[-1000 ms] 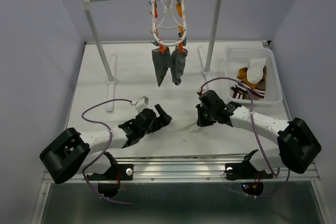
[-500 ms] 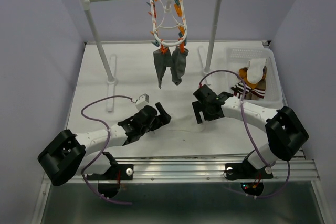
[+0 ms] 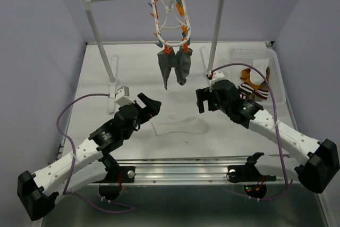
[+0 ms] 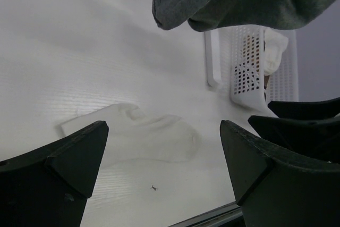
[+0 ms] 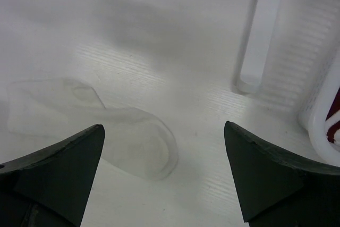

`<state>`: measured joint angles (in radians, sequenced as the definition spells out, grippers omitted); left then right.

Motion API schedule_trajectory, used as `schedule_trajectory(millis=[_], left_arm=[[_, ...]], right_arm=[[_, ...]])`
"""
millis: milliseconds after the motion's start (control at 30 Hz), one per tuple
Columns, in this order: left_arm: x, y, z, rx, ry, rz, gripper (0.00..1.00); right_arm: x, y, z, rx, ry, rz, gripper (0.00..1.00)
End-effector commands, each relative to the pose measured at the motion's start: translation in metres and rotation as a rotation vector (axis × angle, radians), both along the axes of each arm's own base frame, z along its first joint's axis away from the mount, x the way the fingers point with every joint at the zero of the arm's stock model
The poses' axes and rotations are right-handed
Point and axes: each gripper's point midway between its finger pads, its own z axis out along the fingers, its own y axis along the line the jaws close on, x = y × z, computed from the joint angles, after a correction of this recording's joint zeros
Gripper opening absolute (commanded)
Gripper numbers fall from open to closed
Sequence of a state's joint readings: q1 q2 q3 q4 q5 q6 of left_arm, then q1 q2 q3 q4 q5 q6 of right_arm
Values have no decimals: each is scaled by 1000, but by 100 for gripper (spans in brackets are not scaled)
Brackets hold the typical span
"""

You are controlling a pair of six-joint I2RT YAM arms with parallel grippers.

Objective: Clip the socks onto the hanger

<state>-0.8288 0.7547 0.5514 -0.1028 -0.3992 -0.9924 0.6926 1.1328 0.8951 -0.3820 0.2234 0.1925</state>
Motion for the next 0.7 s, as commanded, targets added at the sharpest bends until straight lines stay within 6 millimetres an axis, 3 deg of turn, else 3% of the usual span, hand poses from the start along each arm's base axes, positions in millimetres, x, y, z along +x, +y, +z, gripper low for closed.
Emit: schedule_trajectory(millis=[0, 167, 200, 267, 300, 333, 367, 400, 433, 467, 500, 533, 567, 600, 667], left_arm=[[5, 7, 48, 24, -144, -12, 99], [14, 0, 104, 36, -251, -39, 99], [19, -5, 106, 58, -253, -48, 99], [23, -17, 136, 79, -320, -105, 99], [29, -25, 136, 109, -316, -121, 99], [35, -26, 157, 121, -355, -109, 99], [40, -23, 165, 141, -363, -83, 99], [49, -19, 154, 204, -317, -41, 99], [58, 0, 177, 196, -319, 88, 99], [61, 6, 183, 212, -306, 125, 99], [68, 19, 173, 273, -253, 162, 99], [70, 26, 192, 254, -266, 191, 99], [71, 31, 197, 252, -269, 204, 99], [73, 35, 204, 250, -287, 211, 99], [77, 50, 217, 225, -323, 238, 99]], right_arm=[[28, -13, 36, 70, -122, -200, 100], [37, -5, 66, 159, -175, -203, 100], [38, -3, 68, 168, -175, -201, 100], [40, -4, 70, 176, -174, -208, 100], [41, -3, 69, 176, -172, -212, 100], [42, -1, 69, 179, -169, -205, 100], [43, -2, 69, 178, -167, -200, 100], [39, 9, 69, 192, -148, -134, 100], [35, 18, 69, 170, -142, -45, 100], [29, 30, 68, 168, -127, 45, 100], [7, 59, 66, 216, -69, 252, 100], [-6, 73, 59, 215, -22, 376, 100], [-16, 83, 55, 210, -1, 484, 100], [-42, 104, 52, 234, 46, 613, 100], [-56, 122, 35, 177, 92, 694, 100]])
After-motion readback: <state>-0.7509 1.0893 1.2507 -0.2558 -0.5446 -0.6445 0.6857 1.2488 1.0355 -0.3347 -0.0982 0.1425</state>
